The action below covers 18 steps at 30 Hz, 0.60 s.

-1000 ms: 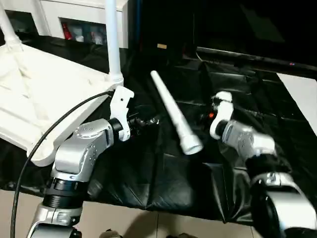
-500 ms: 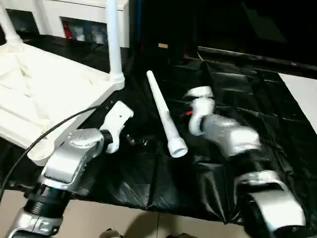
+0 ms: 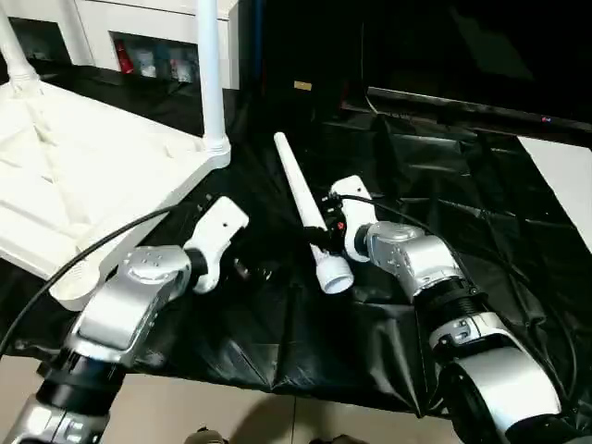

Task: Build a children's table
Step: Pick table leg

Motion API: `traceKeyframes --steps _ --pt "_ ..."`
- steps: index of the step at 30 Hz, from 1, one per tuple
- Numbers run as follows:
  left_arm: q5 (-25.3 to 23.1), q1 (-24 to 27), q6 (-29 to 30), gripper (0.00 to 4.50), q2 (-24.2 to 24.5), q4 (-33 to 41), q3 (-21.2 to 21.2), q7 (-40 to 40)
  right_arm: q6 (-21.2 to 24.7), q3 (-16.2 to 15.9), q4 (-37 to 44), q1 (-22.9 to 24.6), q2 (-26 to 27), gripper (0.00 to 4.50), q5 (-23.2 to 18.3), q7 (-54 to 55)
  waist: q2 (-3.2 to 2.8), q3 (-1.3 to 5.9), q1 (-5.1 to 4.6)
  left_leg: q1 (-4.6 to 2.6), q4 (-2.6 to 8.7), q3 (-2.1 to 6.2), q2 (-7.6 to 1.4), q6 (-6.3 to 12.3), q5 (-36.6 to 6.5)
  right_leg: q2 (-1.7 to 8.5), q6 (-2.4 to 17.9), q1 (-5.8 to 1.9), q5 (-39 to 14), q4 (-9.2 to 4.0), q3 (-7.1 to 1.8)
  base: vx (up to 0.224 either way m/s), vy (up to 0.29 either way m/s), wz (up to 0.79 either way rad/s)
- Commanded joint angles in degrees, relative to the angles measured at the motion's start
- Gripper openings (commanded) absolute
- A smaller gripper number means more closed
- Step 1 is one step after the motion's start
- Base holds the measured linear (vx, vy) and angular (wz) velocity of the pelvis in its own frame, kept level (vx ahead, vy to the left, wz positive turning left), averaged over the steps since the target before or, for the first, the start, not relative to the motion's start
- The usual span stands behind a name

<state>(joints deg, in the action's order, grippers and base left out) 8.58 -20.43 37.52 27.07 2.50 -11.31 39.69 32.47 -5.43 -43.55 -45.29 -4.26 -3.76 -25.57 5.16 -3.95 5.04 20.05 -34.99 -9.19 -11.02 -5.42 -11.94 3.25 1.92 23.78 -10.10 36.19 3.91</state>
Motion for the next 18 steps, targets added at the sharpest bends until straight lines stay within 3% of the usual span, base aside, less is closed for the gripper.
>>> traceKeyframes --steps 1,5,7,9,18 --pt "-0.27 0.02 0.57 4.50 0.39 1.40 -0.47 0.20 1.91 0.52 -1.45 -0.87 -1.01 3.37 0.98 1.37 -1.14 4.04 0.00 -0.09 4.72 0.19 -1.94 -2.44 -5.10 4.74 9.72 -3.46 -8.95 -3.53 -3.24 0.000 0.000 0.00" --pt "-0.54 0.01 0.62 4.50 0.63 1.73 -0.25 0.00 4.81 1.16 -2.76 -1.44 -1.42 3.37 0.17 0.67 -1.10 3.99 0.03 -0.15 4.74 0.19 -1.97 -2.59 -6.10 4.76 9.51 -3.41 -10.18 -3.65 -3.27 0.000 0.000 0.00" --pt "-0.70 0.03 0.51 4.50 0.69 1.76 -0.15 -0.26 6.17 1.83 -3.58 -1.82 -1.50 3.03 -0.53 0.53 -1.09 3.99 0.00 -0.08 4.74 0.21 -1.95 -2.61 -5.92 4.74 9.39 -3.46 -10.04 -3.61 -3.26 0.000 0.000 0.00" --pt "-0.76 0.18 0.55 4.50 0.83 2.01 -0.10 -0.40 7.64 3.27 -5.08 -2.41 -1.54 3.00 -1.53 0.99 -0.72 4.01 -0.03 -0.04 4.72 0.19 -1.97 -2.48 -5.69 4.82 9.29 -3.51 -10.19 -3.60 -3.27 0.000 0.000 0.00" --pt "-0.08 0.70 0.64 4.50 1.49 2.54 1.22 -0.65 7.65 4.78 -8.76 -3.87 -1.71 2.28 -2.52 1.23 -0.92 3.99 0.03 -0.08 4.69 0.16 -1.96 -2.75 -6.61 4.90 9.08 -3.36 -12.05 -3.82 -3.24 0.000 0.000 0.00"
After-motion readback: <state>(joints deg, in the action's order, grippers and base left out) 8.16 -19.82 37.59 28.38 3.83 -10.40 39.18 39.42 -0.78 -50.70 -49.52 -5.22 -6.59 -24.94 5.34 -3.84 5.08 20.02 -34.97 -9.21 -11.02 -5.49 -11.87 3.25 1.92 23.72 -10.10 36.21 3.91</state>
